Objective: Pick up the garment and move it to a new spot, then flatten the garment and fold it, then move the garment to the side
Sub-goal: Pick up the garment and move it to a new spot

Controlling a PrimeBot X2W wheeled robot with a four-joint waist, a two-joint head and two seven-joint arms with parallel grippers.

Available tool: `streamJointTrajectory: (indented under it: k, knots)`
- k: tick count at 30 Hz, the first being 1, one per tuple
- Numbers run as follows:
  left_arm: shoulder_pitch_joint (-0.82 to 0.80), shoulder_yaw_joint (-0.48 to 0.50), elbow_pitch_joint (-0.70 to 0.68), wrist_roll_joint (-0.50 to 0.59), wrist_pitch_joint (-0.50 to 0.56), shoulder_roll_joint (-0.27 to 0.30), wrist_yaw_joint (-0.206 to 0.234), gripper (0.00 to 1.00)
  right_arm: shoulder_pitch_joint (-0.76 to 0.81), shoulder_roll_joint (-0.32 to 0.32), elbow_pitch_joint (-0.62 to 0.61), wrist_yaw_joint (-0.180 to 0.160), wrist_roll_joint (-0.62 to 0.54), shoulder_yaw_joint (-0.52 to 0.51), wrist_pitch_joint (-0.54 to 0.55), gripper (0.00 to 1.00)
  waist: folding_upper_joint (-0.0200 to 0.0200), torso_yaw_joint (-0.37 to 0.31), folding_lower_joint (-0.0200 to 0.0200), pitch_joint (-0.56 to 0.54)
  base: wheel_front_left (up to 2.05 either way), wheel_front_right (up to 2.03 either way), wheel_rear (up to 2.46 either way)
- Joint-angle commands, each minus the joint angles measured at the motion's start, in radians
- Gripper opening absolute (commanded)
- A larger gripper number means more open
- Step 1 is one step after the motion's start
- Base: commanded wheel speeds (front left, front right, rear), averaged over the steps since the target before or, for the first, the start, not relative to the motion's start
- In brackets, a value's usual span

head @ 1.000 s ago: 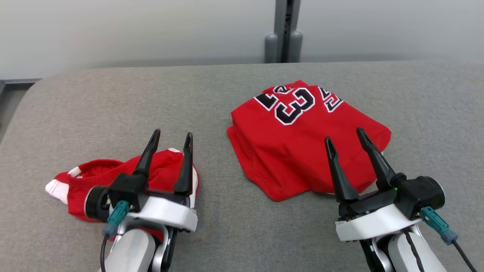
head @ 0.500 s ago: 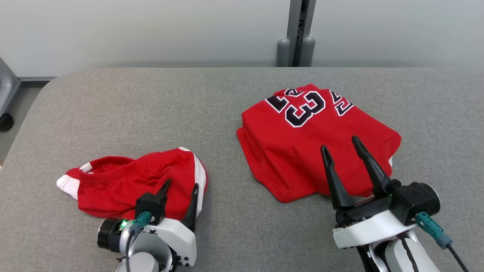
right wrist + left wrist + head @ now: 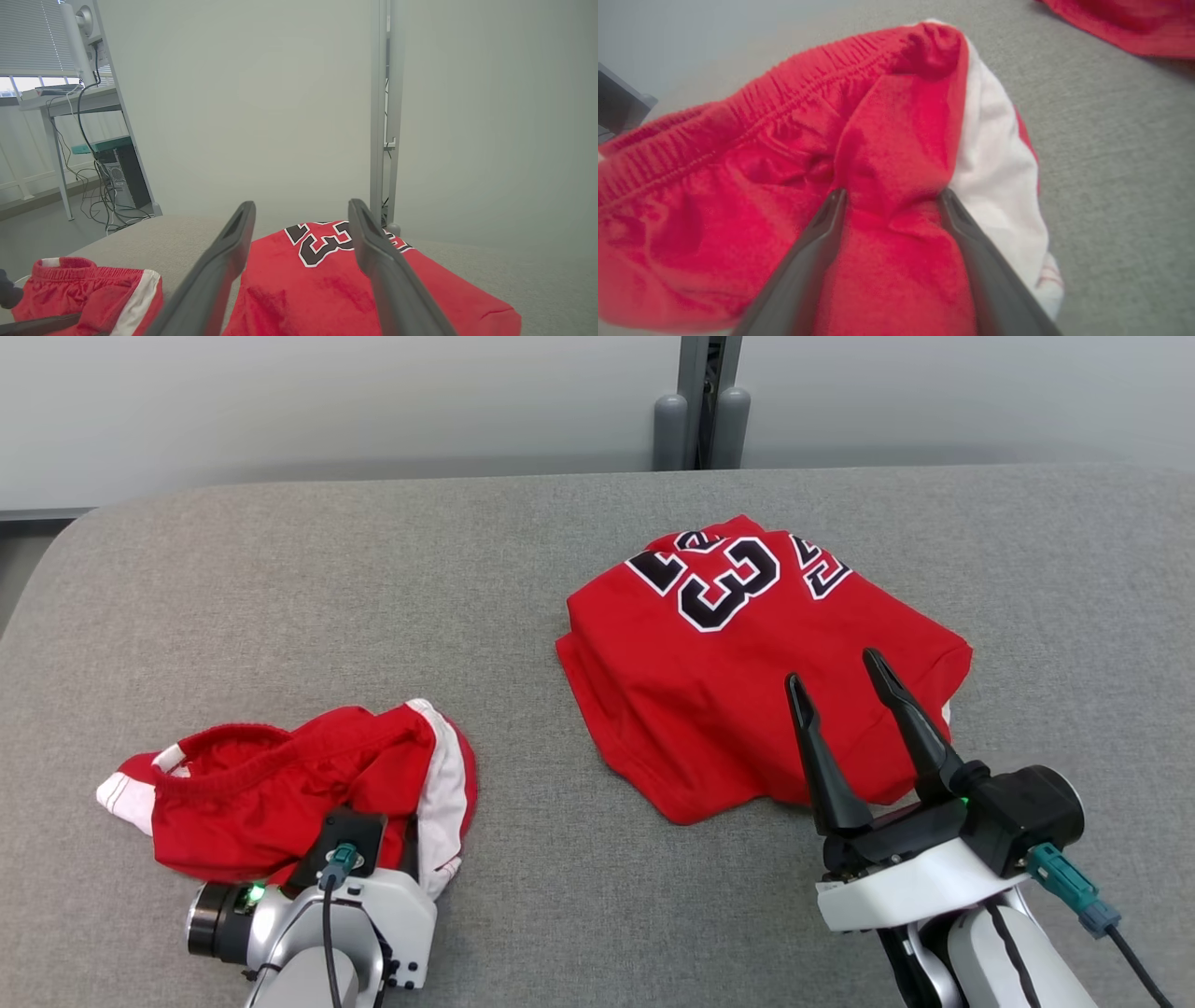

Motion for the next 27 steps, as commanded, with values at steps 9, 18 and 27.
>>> streamJointTrajectory:
  k: [9,18,27]
  knots:
    - [-0.036,0.135,-0.012,-0.079,-0.189,0.019,0.004,0.00,-0.001,-0.006,-0.024,0.000,0.001,-0.022,-0.006,1.00,0.0000,0.007,0.0000,-0.007,0.00,0.00,0.00]
    - [0.003,0.334,-0.411,0.022,-0.193,0.130,0.071,0.00,0.031,-0.006,-0.040,0.000,-0.015,-0.044,-0.006,1.00,0.0000,0.066,0.0000,-0.010,0.00,0.00,0.00]
    - [-0.048,0.420,-0.492,0.067,-0.194,0.227,0.102,0.00,0.025,-0.014,-0.039,0.000,-0.015,-0.033,-0.006,1.00,0.0000,0.095,0.0000,-0.002,0.00,0.00,0.00]
